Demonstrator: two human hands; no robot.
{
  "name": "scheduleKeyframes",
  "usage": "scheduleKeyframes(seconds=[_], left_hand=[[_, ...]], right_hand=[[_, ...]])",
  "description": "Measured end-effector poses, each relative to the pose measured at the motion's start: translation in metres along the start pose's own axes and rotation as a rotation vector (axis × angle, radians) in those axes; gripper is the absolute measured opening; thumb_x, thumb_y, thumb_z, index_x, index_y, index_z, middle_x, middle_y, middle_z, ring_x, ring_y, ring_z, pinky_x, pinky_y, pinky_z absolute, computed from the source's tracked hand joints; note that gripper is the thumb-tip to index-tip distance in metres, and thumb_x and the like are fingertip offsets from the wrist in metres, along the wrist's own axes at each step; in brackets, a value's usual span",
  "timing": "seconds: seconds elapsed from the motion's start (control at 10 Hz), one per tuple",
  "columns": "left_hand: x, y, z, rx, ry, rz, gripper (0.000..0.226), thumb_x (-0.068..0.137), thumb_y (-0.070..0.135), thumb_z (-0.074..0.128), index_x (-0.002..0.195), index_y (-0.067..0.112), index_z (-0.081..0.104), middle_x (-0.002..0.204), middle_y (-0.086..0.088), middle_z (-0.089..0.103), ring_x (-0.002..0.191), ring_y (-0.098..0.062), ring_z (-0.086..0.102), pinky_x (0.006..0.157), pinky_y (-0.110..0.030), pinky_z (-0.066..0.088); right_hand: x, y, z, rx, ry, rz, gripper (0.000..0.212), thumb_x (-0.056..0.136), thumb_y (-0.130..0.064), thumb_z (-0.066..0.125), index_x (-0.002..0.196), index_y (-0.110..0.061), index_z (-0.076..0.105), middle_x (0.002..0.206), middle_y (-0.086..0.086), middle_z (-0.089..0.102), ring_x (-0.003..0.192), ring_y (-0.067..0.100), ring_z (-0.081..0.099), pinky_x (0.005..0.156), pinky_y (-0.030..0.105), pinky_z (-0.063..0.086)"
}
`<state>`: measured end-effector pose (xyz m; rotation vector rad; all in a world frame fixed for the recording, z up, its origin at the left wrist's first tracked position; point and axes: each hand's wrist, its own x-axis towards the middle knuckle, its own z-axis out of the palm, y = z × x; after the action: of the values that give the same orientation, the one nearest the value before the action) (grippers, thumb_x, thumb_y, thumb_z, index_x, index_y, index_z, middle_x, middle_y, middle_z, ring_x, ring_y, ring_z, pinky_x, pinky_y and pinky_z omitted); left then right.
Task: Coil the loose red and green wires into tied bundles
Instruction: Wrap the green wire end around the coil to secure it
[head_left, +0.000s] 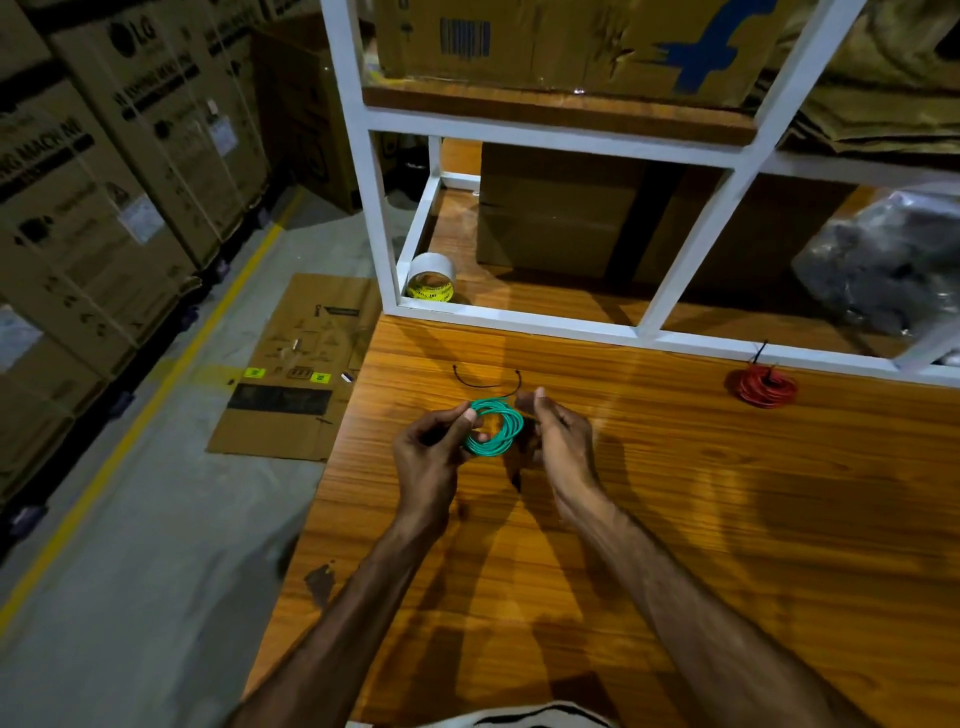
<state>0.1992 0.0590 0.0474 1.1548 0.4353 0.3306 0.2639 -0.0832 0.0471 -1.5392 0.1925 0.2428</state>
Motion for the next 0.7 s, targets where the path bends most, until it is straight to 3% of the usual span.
scheduleKeyframes(seconds=[0.1, 0.2, 0.3, 0.4, 0.5, 0.7], left_hand=[[0.004, 0.000, -0.004, -0.005, 0.022, -0.021, 0.020, 0.093, 0.004, 0.069, 0.110, -0.005, 0.071, 0.103, -0.018, 0.076, 0.094, -0.031, 0.074, 0.075, -0.039, 0.063], [0.008, -0.001, -0.008, 0.006, 0.041, -0.014, 0.024, 0.093, 0.004, 0.070, 0.114, -0.007, 0.070, 0.106, -0.022, 0.075, 0.093, -0.036, 0.072, 0.081, -0.046, 0.062], [0.007, -0.002, -0.014, 0.053, 0.050, -0.012, 0.024, 0.093, 0.006, 0.069, 0.115, -0.004, 0.071, 0.105, -0.019, 0.076, 0.095, -0.031, 0.075, 0.082, -0.043, 0.063], [0.011, -0.002, -0.019, 0.071, 0.087, -0.004, 0.022, 0.094, 0.007, 0.068, 0.114, -0.002, 0.072, 0.104, -0.017, 0.076, 0.095, -0.028, 0.075, 0.082, -0.042, 0.062], [0.014, -0.003, -0.020, 0.058, 0.110, -0.008, 0.024, 0.093, 0.010, 0.071, 0.114, -0.002, 0.073, 0.104, -0.018, 0.076, 0.100, -0.036, 0.073, 0.083, -0.046, 0.061], [0.022, -0.005, -0.022, 0.059, 0.105, -0.037, 0.026, 0.093, 0.010, 0.071, 0.116, -0.002, 0.071, 0.109, -0.020, 0.075, 0.103, -0.038, 0.072, 0.087, -0.050, 0.060]], right_hand=[[0.027, 0.012, -0.005, -0.153, 0.028, -0.011, 0.018, 0.103, -0.032, 0.063, 0.103, -0.022, 0.079, 0.092, -0.003, 0.079, 0.087, 0.016, 0.073, 0.062, 0.031, 0.055], [0.055, 0.025, -0.006, -0.258, 0.066, -0.009, 0.009, 0.098, -0.021, 0.071, 0.094, -0.025, 0.077, 0.093, -0.003, 0.076, 0.090, 0.022, 0.072, 0.067, 0.032, 0.055], [0.080, 0.029, -0.001, -0.385, 0.082, -0.086, 0.010, 0.095, -0.012, 0.073, 0.092, -0.021, 0.077, 0.096, -0.001, 0.075, 0.088, 0.016, 0.069, 0.078, 0.033, 0.058], [0.106, 0.035, 0.007, -0.559, 0.028, -0.175, 0.010, 0.089, -0.015, 0.077, 0.097, -0.020, 0.080, 0.104, 0.000, 0.078, 0.098, 0.018, 0.072, 0.085, 0.035, 0.060], [0.123, 0.049, 0.014, -0.641, -0.012, -0.194, 0.011, 0.088, -0.024, 0.076, 0.097, -0.029, 0.077, 0.111, 0.000, 0.073, 0.105, 0.020, 0.070, 0.090, 0.040, 0.060], [0.112, 0.048, 0.014, -0.811, -0.012, -0.324, 0.012, 0.092, -0.021, 0.072, 0.102, -0.028, 0.072, 0.116, -0.003, 0.063, 0.116, 0.018, 0.058, 0.096, 0.038, 0.045]])
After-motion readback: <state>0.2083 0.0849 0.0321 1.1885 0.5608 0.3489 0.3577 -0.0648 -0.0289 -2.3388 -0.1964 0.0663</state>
